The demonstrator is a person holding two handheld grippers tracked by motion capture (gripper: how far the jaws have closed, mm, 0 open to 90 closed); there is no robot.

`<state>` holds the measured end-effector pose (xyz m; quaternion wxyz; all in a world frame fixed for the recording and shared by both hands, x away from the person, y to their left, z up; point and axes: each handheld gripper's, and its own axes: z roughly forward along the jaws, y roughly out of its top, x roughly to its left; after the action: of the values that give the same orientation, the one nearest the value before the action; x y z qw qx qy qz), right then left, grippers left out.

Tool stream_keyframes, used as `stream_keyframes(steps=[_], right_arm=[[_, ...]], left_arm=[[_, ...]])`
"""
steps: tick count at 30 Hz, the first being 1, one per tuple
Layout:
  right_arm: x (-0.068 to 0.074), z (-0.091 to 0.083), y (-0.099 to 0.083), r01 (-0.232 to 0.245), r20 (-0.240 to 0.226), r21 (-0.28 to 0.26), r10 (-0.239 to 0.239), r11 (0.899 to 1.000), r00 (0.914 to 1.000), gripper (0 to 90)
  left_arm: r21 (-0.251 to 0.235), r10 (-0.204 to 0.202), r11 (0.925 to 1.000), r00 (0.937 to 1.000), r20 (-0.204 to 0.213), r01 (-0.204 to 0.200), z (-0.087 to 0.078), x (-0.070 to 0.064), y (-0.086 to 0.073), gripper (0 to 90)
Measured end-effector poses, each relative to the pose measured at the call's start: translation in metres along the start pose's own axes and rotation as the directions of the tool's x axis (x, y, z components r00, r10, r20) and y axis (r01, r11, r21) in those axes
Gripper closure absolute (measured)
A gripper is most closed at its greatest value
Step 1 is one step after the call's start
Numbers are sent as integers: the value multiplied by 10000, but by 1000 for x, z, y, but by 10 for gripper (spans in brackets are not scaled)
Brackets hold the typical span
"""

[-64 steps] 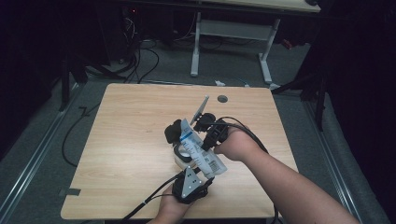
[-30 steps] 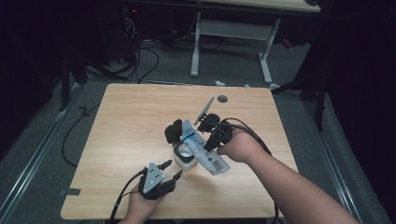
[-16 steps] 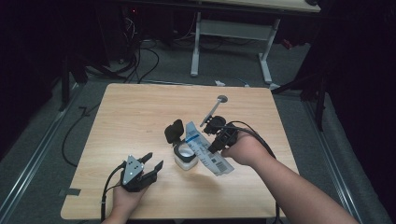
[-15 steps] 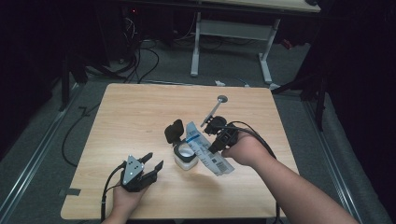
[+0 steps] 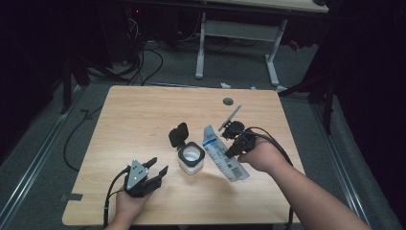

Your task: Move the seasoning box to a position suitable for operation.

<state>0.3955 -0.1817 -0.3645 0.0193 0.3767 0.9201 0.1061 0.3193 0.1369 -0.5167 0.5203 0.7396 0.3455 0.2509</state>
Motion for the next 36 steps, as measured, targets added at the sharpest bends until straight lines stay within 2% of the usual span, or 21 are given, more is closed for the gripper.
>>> stream_keyframes(steps=[2,3,4,6,7,8,17,21,22,23,27,29,32,34,36], right_arm=[[-7,2,-4,103,73,-25,-102,9999,9999,895],[-7,2,-5,-141,67,16,141,9999,9999,894],[-10,3,-6,-129,98,19,129,9999,9999,894],[-12,5,-10,-679,106,202,677,9975,9977,894],[-16,7,-12,-578,97,167,577,9982,9983,894],[-18,8,-13,-760,152,245,756,9968,9970,894],[-38,15,-25,-935,406,277,923,9952,9949,894],[-45,17,-31,-1111,468,315,1096,9933,9929,894],[-44,18,-33,-1323,502,388,1303,9905,9902,894],[-46,19,-34,-1234,499,404,1213,9915,9914,894],[-49,21,-38,-1375,561,434,1350,9895,9893,894],[-51,21,-40,-1253,599,348,1231,9915,9906,894],[-50,19,-43,-1355,679,87,1346,9907,9886,894],[-49,16,-45,-1488,799,-180,1498,9887,9855,894],[-49,14,-48,-1428,959,-548,1475,9882,9844,894]], left_arm=[[-9,5,10000,10000,3,-5,0,0,0,473],[-5,5,10000,10000,2,-5,0,0,0,473],[-24,0,10000,10000,2,0,0,0,0,473],[-20,-14,10000,10000,8,14,0,1,0,473],[-30,-22,10000,10000,8,22,0,1,0,473],[0,-23,10000,10000,18,23,0,1,0,473],[-2,-11,10000,10000,13,11,0,1,0,473],[-84,-94,9999,9999,-88,93,-2,5,2,473],[-80,-125,9999,9999,-113,124,-2,6,2,472],[-88,-156,9998,9998,-124,155,-2,7,2,472],[21,-278,9996,9996,-95,278,-3,10,1,471],[112,-285,9995,9996,-89,286,-2,11,1,469],[243,-246,9994,9996,-96,249,-4,16,0,468],[286,-190,9994,9997,-120,193,-7,20,-2,469],[352,-176,9992,9997,-182,182,-10,25,-3,468]])
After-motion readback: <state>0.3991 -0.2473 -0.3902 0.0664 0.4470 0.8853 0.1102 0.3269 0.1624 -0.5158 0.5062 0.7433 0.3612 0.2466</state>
